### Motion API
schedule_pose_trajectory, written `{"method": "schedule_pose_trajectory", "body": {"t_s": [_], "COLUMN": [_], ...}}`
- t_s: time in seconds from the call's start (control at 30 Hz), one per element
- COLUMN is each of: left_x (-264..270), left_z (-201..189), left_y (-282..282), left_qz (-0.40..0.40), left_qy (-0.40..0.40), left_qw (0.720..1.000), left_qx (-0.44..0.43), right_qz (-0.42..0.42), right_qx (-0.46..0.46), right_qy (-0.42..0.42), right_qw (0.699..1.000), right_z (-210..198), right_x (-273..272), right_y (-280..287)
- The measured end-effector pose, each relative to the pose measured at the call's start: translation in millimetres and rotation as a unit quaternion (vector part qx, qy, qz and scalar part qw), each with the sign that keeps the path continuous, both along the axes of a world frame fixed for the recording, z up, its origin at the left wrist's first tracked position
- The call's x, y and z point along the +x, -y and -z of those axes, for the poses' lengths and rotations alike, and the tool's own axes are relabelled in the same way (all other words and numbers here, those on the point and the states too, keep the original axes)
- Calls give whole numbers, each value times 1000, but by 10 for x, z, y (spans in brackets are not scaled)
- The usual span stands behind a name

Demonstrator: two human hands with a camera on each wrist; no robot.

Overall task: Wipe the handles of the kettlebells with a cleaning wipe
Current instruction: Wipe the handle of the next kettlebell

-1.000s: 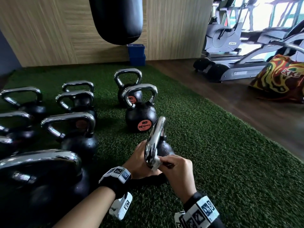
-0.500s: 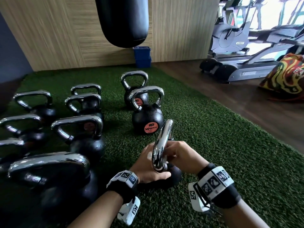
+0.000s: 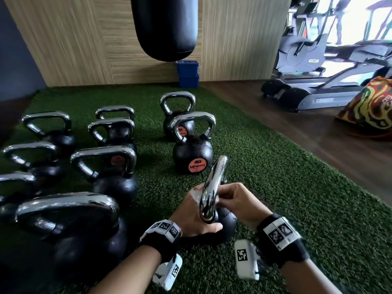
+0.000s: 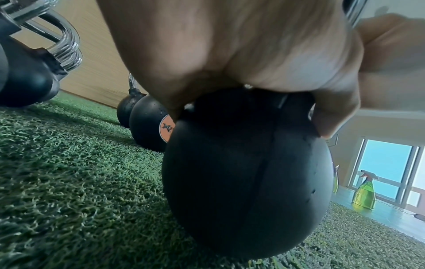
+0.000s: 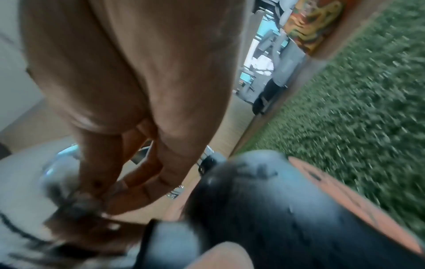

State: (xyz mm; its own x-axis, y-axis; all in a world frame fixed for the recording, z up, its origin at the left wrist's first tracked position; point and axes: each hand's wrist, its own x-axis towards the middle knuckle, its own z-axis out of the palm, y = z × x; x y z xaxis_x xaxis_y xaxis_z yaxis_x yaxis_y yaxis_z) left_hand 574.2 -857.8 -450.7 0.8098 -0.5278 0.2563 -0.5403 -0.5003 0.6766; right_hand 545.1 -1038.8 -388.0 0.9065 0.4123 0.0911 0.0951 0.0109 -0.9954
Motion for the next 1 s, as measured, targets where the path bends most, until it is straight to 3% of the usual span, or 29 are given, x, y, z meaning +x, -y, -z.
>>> {"method": "schedule_pose_trajectory", "body": {"t_s": [0.1,0.23,0.43,0.67,0.8,1.0], "left_x": [17,14,-16,4,17,16], "left_z": [-36,-45,-24,52,98,105], "left_y": [15,4,10,6,-6,-18], "left_qz": [2,1,-25,-47,-48,-53], "left_qy": [12,55,26,-3,-10,-21], "left_qw": [1000,998,999,998,998,998], "left_qx": [-1,31,17,28,37,35], "right_qz": [55,81,129,243,338,405], "right_qx": [134,185,274,140,41,16], "right_qy": [-70,-82,-93,1,49,47], "right_qw": [987,976,949,960,939,913], "right_z": [107,185,117,82,86,151], "right_x": [-23,-38,11,68,172,182], "right_y": [-89,-139,-258,-251,-239,-151]}}
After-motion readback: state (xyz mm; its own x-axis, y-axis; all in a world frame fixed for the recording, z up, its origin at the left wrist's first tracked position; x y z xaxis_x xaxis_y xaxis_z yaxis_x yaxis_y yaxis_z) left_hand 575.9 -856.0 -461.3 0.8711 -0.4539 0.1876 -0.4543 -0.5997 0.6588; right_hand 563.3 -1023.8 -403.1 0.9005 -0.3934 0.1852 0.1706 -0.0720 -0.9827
